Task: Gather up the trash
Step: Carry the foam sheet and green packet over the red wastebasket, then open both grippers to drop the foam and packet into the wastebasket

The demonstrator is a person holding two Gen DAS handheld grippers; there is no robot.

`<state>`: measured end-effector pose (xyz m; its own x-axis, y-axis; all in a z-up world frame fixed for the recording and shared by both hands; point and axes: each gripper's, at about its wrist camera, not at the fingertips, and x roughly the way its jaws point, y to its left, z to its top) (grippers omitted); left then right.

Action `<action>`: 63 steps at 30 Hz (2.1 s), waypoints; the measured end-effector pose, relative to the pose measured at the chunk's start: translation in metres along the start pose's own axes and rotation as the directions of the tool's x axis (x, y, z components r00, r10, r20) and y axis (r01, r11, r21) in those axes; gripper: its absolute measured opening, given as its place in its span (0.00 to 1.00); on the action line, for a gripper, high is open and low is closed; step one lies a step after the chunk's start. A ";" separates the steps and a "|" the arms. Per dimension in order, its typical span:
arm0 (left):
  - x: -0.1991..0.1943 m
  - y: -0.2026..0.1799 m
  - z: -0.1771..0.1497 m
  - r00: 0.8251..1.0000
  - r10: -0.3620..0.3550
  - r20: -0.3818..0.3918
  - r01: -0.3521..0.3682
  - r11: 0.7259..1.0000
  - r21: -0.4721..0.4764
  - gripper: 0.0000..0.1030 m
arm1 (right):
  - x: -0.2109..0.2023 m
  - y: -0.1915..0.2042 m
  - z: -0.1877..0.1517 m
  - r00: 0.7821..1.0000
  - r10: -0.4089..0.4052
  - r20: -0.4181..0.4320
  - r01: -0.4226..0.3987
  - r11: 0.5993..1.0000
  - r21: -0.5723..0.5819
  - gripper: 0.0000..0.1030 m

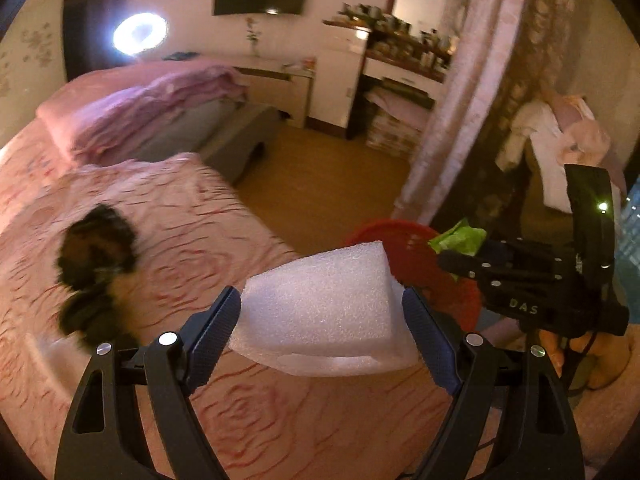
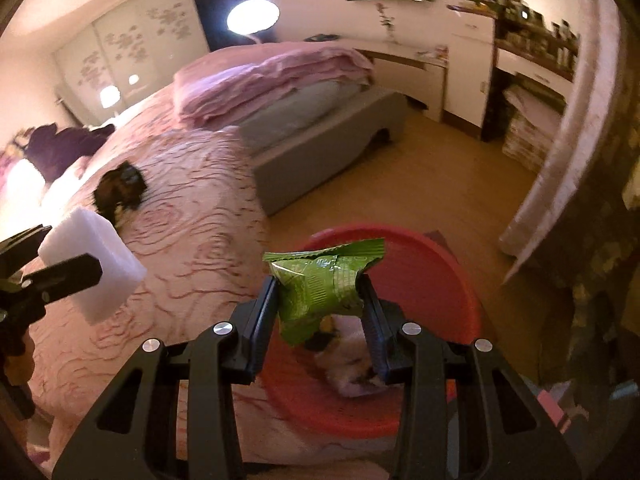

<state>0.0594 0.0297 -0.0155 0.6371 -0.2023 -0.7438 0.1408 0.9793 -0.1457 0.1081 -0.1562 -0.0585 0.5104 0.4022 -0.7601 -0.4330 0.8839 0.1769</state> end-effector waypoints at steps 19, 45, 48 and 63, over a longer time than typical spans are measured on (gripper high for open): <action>0.079 -0.048 0.022 0.985 -0.106 -0.134 0.114 0.992 0.057 0.78 | 0.021 -0.044 -0.016 0.998 -0.032 -0.059 0.037 0.996 0.082 0.40; 0.071 -0.039 0.028 0.988 -0.106 -0.114 0.110 0.994 0.026 0.79 | 0.014 -0.054 -0.023 0.997 -0.050 -0.057 0.057 0.991 0.118 0.53; 0.065 -0.034 0.027 0.992 -0.073 -0.103 0.076 0.997 0.020 0.80 | 0.012 -0.051 -0.023 0.998 -0.046 -0.051 0.052 0.992 0.119 0.53; -0.003 0.023 0.006 0.991 0.132 0.016 -0.131 0.989 -0.064 0.80 | 0.009 -0.010 -0.011 0.999 0.036 -0.032 -0.035 0.998 0.045 0.53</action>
<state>0.0654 0.0525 -0.0125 0.6623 -0.0710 -0.7459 0.0075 0.9961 -0.0882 0.1091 -0.1645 -0.0734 0.4704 0.4258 -0.7729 -0.4165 0.8793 0.2310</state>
